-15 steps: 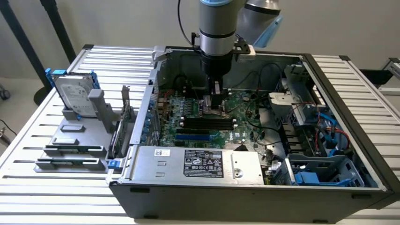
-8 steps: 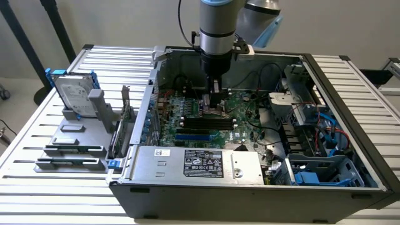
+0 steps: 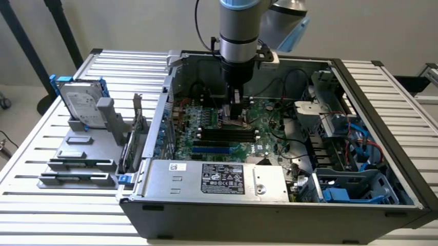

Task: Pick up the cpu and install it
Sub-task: 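Place the cpu into insertion slot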

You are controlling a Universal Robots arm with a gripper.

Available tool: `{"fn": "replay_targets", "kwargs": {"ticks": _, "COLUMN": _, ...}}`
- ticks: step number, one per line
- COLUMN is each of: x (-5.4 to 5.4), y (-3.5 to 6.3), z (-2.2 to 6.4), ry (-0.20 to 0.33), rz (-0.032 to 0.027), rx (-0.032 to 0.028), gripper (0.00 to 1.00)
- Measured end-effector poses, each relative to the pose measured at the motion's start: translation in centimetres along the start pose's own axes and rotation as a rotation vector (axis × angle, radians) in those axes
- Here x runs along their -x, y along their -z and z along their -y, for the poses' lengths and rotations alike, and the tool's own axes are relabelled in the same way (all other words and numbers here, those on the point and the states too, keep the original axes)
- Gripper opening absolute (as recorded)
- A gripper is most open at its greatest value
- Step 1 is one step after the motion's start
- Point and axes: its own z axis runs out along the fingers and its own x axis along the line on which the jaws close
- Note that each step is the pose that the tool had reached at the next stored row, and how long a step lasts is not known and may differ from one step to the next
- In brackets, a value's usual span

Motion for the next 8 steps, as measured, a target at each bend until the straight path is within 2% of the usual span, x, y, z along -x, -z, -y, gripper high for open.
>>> {"fn": "replay_targets", "kwargs": {"ticks": 8, "x": -0.02, "y": -0.26, "z": 0.0, "ry": -0.004, "rz": 0.0008, "rx": -0.0011, "gripper": 0.55}}
